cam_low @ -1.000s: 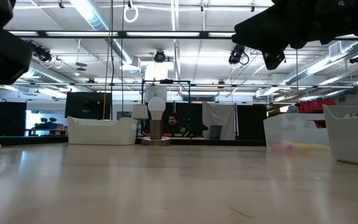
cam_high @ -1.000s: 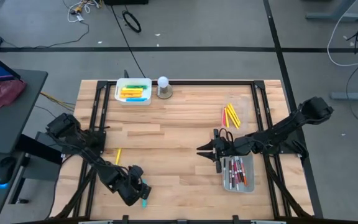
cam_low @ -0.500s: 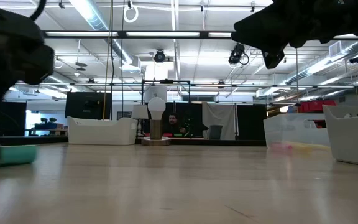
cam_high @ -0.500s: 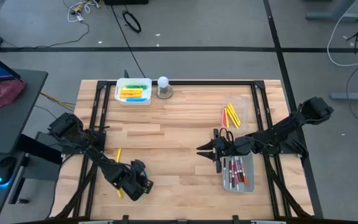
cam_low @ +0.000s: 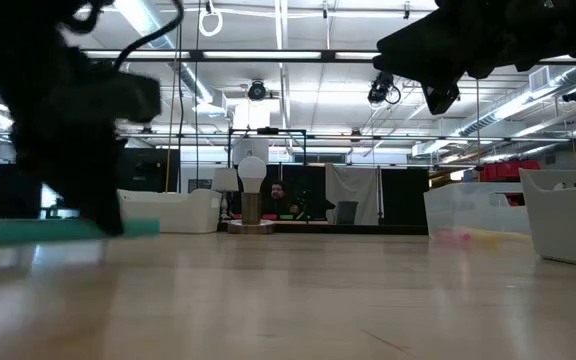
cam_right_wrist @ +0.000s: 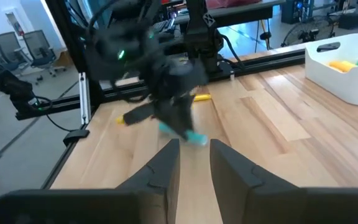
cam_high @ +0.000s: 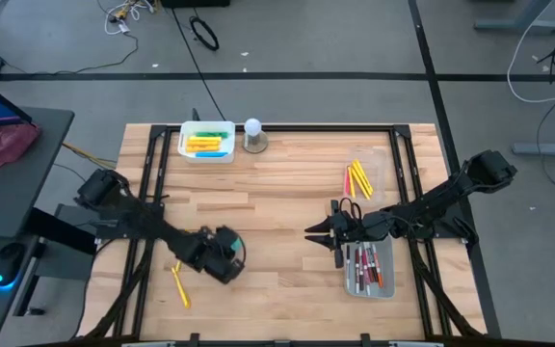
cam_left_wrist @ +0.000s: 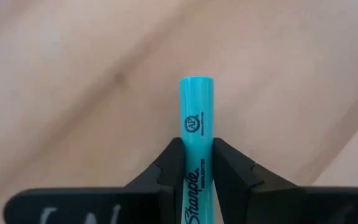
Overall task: Pick & Place Markers
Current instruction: Put the blue highlighter into the white bin
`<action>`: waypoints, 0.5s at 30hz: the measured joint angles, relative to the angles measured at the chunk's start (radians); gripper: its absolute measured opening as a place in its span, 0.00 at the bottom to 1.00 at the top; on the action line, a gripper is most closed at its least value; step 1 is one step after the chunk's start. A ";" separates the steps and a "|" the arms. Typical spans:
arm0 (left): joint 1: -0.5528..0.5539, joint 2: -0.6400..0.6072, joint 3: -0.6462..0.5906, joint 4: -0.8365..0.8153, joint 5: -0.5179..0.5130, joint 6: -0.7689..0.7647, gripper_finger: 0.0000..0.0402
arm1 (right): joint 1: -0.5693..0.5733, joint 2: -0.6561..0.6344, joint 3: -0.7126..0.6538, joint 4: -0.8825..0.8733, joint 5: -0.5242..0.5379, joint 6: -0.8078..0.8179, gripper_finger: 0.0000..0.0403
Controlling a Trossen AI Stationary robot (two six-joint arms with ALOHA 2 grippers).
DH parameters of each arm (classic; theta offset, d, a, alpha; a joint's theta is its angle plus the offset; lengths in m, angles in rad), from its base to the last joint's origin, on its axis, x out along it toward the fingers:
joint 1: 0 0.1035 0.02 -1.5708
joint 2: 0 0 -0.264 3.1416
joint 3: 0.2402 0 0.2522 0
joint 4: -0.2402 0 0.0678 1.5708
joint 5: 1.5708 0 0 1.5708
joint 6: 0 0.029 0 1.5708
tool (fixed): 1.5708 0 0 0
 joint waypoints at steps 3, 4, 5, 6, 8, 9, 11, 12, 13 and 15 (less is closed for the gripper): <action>0.069 -0.096 0.005 -0.077 -0.026 0.117 0.16 | 0.000 0.000 0.000 0.000 0.000 0.009 0.22; 0.097 -0.131 0.005 -0.117 -0.029 0.167 0.16 | 0.000 0.000 0.000 0.000 0.000 0.009 0.22; 0.132 -0.169 0.004 -0.159 -0.030 0.221 0.16 | 0.000 0.000 0.000 0.000 0.000 0.010 0.22; 0.169 -0.207 0.004 -0.185 -0.030 0.278 0.16 | 0.000 0.000 0.000 0.000 0.000 0.011 0.22; 0.254 -0.288 0.005 -0.234 -0.031 0.410 0.16 | 0.000 0.000 0.000 0.000 0.000 0.012 0.22; 0.305 -0.327 0.005 -0.258 -0.032 0.483 0.16 | 0.000 0.000 0.000 0.002 0.001 0.013 0.22; 0.415 -0.384 0.005 -0.266 -0.032 0.658 0.16 | 0.000 0.000 0.000 0.002 0.015 0.015 0.22; 0.480 -0.410 0.005 -0.264 -0.028 0.747 0.16 | 0.000 0.000 0.000 0.005 0.028 0.016 0.22; 0.546 -0.428 0.009 -0.266 -0.025 0.821 0.16 | 0.000 0.000 0.000 0.006 0.040 0.016 0.22; 0.685 -0.432 0.040 -0.263 -0.003 0.944 0.16 | 0.000 0.000 0.000 0.006 0.069 0.015 0.22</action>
